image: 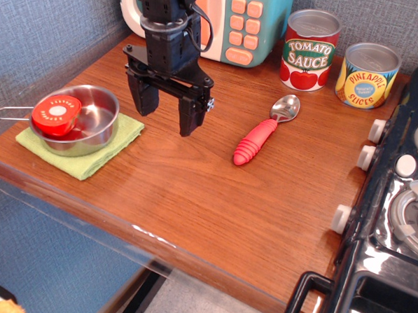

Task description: Remove the tomato from the silver pot and place it next to the red spoon, in front of the microwave.

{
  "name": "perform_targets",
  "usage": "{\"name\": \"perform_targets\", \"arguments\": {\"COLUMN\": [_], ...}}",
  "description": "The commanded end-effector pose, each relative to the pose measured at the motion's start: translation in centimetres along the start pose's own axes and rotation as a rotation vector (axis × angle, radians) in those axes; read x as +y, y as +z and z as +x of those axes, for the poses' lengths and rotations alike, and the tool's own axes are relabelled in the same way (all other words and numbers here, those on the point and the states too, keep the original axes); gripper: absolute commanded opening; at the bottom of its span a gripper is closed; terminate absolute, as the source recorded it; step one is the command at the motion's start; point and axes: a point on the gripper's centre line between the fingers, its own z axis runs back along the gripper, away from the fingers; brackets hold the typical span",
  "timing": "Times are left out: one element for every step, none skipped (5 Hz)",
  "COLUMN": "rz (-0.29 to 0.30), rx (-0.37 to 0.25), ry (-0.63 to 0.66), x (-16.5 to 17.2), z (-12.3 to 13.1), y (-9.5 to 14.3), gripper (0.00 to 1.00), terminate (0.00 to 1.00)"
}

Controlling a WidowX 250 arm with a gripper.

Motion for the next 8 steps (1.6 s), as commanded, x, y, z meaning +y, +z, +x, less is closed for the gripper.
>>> {"name": "perform_targets", "arguments": {"rz": [0.0, 0.0, 0.036, 0.072, 0.094, 0.092, 0.1, 0.103], "rx": [0.0, -0.042, -0.094, -0.103, -0.087, -0.064, -0.04, -0.007], "ry": [0.0, -0.018, -0.018, 0.007, 0.063, 0.127, 0.181, 0.212], "x": [0.0, 0.8, 1.7, 4.0, 7.6, 10.6, 13.0, 14.1], "z": [0.0, -0.9, -2.2, -3.5, -4.1, -4.3, -4.4, -4.6], "y": [0.0, 2.2, 5.1, 6.2, 4.4, 2.6, 1.0, -0.2], "gripper": [1.0, 1.0, 1.0, 1.0, 1.0, 1.0, 1.0, 1.0], "terminate": [0.0, 0.0, 0.0, 0.0, 0.0, 0.0, 0.0, 0.0]}}
